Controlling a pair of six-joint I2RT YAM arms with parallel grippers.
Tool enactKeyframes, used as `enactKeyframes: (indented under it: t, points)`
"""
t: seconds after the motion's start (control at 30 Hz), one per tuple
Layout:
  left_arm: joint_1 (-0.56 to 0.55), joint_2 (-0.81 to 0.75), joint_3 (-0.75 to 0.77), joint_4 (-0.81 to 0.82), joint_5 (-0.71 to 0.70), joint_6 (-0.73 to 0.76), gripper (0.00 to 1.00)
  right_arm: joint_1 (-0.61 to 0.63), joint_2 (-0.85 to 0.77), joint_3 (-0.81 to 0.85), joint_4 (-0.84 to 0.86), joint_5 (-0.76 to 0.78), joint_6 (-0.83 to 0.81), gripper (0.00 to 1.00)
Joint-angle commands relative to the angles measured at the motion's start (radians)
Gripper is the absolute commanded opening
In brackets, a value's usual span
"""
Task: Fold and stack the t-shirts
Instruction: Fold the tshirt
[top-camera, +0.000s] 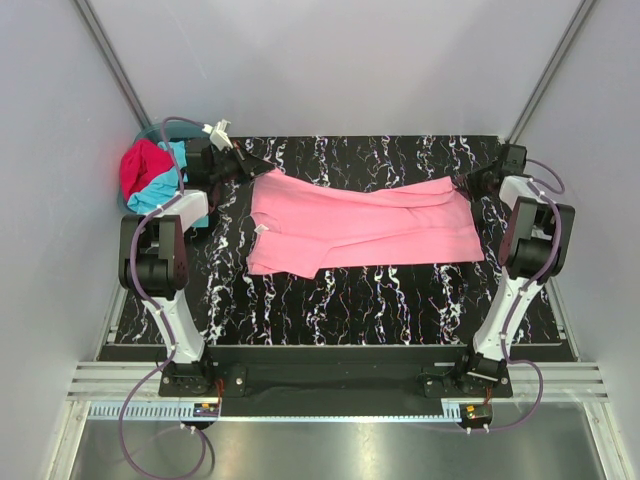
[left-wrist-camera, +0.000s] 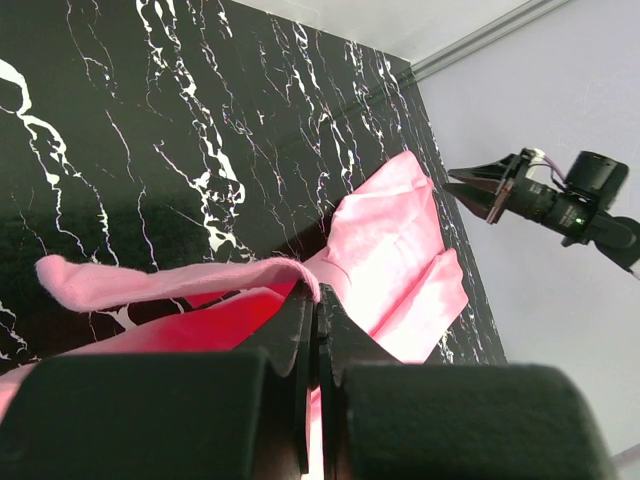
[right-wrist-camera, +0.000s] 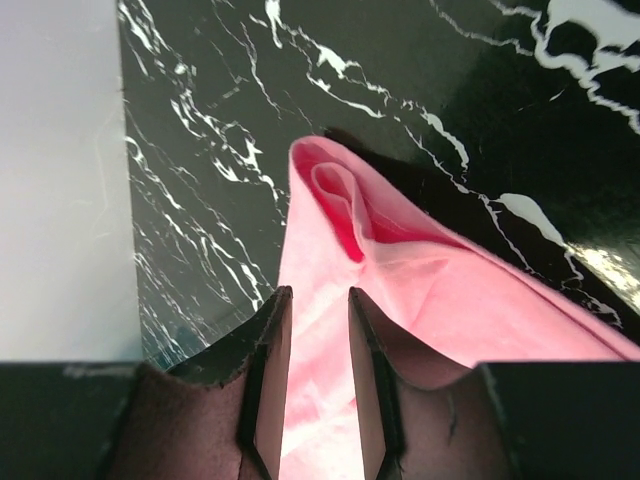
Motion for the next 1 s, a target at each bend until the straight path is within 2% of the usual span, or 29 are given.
enactKeyframes:
  t: [0.0,0.97]
  points:
    - [0.005,-0.019,0.009,0.062,0.028,0.005,0.0,0.02,0.032,0.063,-0.027,-0.039,-0.019,0.36]
    - [0.006,-0.01,0.014,0.056,0.034,0.017,0.0,0.025,0.121,0.091,-0.037,0.016,-0.061,0.36]
